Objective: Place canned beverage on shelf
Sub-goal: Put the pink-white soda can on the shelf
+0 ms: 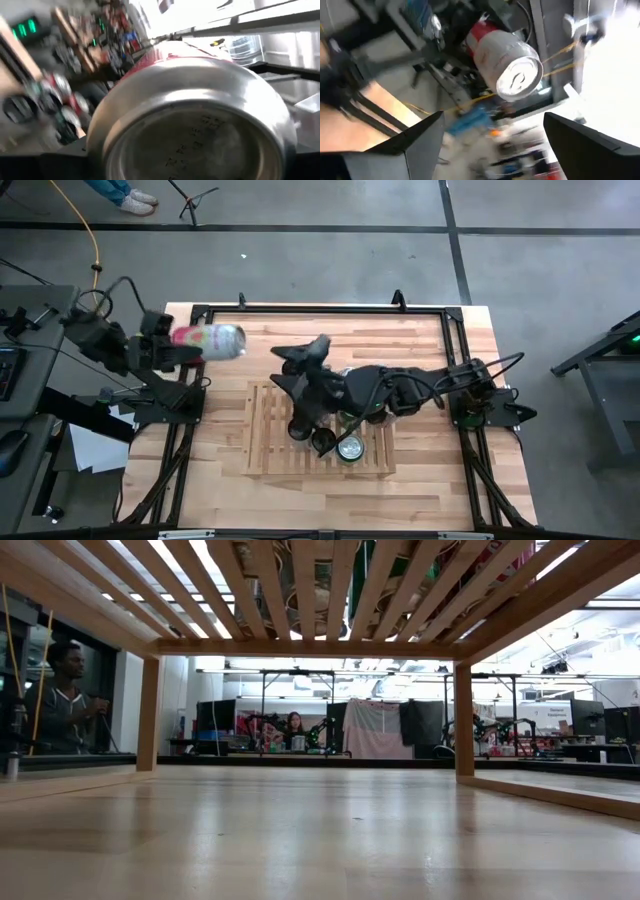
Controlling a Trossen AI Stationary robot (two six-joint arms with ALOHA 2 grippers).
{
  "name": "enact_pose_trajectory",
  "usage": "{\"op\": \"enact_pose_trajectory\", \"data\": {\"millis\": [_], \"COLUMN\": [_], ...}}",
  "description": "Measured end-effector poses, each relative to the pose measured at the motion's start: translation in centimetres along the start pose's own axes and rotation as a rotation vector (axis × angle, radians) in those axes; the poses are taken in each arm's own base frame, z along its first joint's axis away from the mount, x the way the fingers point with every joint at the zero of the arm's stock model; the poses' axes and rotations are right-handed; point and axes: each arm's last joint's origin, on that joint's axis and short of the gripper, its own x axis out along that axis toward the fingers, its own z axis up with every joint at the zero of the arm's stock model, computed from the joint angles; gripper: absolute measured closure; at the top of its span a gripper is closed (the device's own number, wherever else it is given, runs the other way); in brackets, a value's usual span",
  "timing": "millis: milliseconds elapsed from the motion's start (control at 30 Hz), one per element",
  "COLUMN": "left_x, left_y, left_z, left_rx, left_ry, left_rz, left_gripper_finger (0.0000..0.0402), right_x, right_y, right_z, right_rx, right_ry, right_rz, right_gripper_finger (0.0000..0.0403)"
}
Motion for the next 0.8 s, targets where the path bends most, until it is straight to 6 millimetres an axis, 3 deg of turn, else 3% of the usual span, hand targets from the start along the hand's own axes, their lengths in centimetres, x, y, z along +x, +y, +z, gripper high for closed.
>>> {"op": "enact_pose_trajectory", "data": {"millis": [200,400,600,800], "left_x": [-1.5,-1.1,0.3,1.2], "left_y": [0.0,0.7,3.6,7.1], "left_z": [1.6,1.4,-1.4,-4.3], "left_rx": [0.384,0.737,0.819,0.746], "left_ry": [-0.129,-0.232,-0.291,-0.435], "left_rz": [0.065,0.25,0.279,0.107], "left_gripper_finger": [0.0127,0.0127,0.0127,0.0126], "right_x": [-1.5,-2.4,-1.2,2.3], "right_y": [-2.8,-5.8,-7.2,-6.8], "right_z": [-1.1,-3.7,-7.9,-9.3], "right_rx": [0.504,1.165,1.793,2.047], "right_ry": [-0.045,-0.03,0.068,0.008], "right_rz": [0.015,0.05,0.248,0.507], "right_gripper_finger": [0.008,0.008,0.008,0.008]}}
